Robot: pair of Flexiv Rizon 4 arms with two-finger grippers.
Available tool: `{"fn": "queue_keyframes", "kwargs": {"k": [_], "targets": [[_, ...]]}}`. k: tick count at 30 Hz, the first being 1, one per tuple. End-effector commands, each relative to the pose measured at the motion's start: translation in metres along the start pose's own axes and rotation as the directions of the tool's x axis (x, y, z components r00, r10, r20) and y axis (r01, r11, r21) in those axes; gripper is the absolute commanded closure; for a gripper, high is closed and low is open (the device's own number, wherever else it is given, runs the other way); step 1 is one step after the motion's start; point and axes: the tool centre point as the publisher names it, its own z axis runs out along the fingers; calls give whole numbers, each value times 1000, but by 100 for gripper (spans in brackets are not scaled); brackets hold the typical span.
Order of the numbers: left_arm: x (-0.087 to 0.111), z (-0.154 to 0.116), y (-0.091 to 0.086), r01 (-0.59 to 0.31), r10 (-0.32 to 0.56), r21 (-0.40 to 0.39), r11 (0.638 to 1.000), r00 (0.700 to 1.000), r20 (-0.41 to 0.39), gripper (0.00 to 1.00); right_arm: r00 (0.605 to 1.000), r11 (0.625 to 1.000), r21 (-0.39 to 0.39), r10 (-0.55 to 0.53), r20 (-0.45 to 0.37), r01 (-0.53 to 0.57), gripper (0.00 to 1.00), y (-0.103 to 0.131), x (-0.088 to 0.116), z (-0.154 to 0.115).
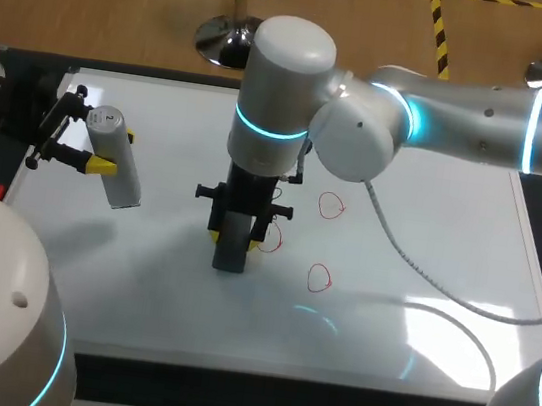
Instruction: Pick up the inspection probe, press it on each red-marked spot on the whiteboard one by one, put down the probe, pick up the eraser, and wipe off all the red marks.
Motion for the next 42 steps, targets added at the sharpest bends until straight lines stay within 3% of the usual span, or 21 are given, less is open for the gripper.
{"fn": "queue_keyframes", "kwargs": {"k": [1,15,23,28,34,42], "targets": [[1,0,-2,-2,2,-2,1000,1000,2,100,1000,1000,-2,14,-11,-14,100,-2,-24,5],[1,0,-2,-2,2,-2,1000,1000,2,100,992,992,33,124,-6,-124,100,1,-71,10],[1,0,-2,-2,2,-2,1000,1000,2,100,988,988,17,154,15,-154,100,-2,-84,-3],[1,0,-2,-2,2,-2,1000,1000,2,100,991,991,-17,135,22,-135,100,-2,-74,-22],[1,0,-2,-2,2,-2,1000,1000,2,100,996,995,-51,84,43,-82,100,3,-45,-41],[1,0,-2,-2,2,-2,1000,1000,2,100,998,999,-44,21,54,-19,100,17,-8,-39]]}}
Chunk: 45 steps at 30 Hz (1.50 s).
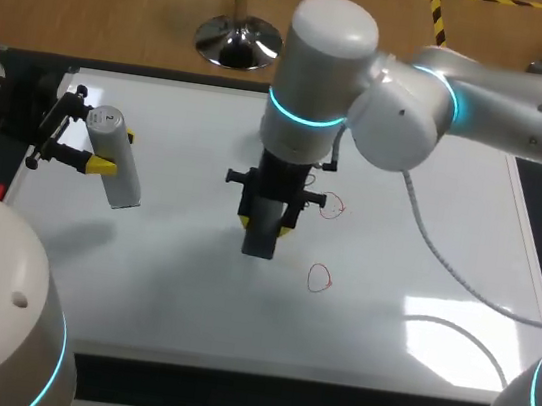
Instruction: Pick up the inspection probe, press it on each red-marked spot on the whiteboard one by one, put down the probe, pick up the eraser, and wipe off all the red marks.
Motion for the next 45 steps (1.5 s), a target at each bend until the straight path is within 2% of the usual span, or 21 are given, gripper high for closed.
{"fn": "queue_keyframes", "kwargs": {"k": [1,10,21,31,45], "targets": [[1,0,-2,-2,2,-1,1000,1000,2,100,999,1000,22,-17,40,17,100,12,27,11],[1,0,-2,-2,2,-1,1000,1000,2,100,998,997,45,-57,35,55,100,20,53,27],[1,0,-2,-2,2,-1,1000,1000,2,100,997,995,68,-71,28,69,100,24,58,41],[1,0,-2,-2,2,-1,1000,1000,2,100,998,995,85,-54,13,52,100,21,43,54],[1,0,-2,-2,2,-1,1000,1000,2,100,1000,995,97,1,8,-2,100,18,7,57]]}}
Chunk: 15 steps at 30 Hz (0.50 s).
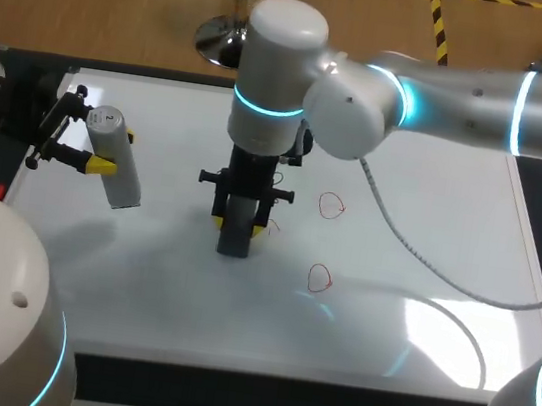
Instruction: Pick up the inspection probe, press it on each red-marked spot on the whiteboard one by one, put down the probe, pick up the eraser, and wipe off all the red marks.
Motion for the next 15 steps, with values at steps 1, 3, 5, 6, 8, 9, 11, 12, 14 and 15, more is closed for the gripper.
{"fn": "queue_keyframes", "kwargs": {"k": [1,3,5,6,8,9,11,12,14,15], "targets": [[1,0,-2,-2,2,-1,1000,1000,2,100,1000,1000,-2,10,-16,-10,100,-2,-23,9],[1,0,-2,-2,2,-1,1000,1000,2,100,1000,1000,0,17,-14,-17,100,-2,-27,10],[1,0,-2,-2,2,-1,1000,1000,2,100,1000,1000,3,26,-13,-26,100,-2,-32,11],[1,0,-2,-2,2,-1,1000,1000,2,100,999,999,6,33,-12,-33,100,-2,-35,12],[1,0,-2,-2,2,-1,1000,1000,2,100,999,999,10,43,-7,-43,100,-1,-39,13],[1,0,-2,-2,2,-1,1000,1000,2,100,999,999,11,45,-7,-45,100,-1,-40,14],[1,0,-2,-2,2,-1,1000,1000,2,100,999,998,21,54,-6,-54,100,0,-45,16],[1,0,-2,-2,2,-1,1000,1000,2,100,998,998,24,57,-6,-57,100,0,-47,17],[1,0,-2,-2,2,-1,1000,1000,2,100,998,997,30,69,-6,-69,100,2,-52,18],[1,0,-2,-2,2,-1,1000,1000,2,100,997,997,32,75,-5,-75,100,2,-55,18]]}}
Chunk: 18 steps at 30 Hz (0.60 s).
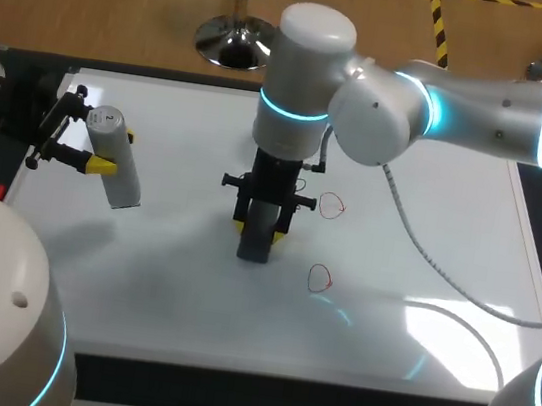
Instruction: Pick up the inspection probe, press it on each red-marked spot on the whiteboard one by one, put down the probe, pick up the eraser, and wipe off all the red marks.
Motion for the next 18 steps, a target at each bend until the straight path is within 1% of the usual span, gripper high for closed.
{"fn": "queue_keyframes", "kwargs": {"k": [1,10,18], "targets": [[1,0,-2,-2,2,-2,1000,1000,2,100,1000,1000,9,14,-9,-14,100,6,-22,18],[1,0,-2,-2,2,-2,1000,1000,2,100,999,999,10,44,-7,-44,100,5,-40,10],[1,0,-2,-2,2,-2,1000,1000,2,100,999,999,-19,47,-12,-47,100,-3,-44,-10]]}}
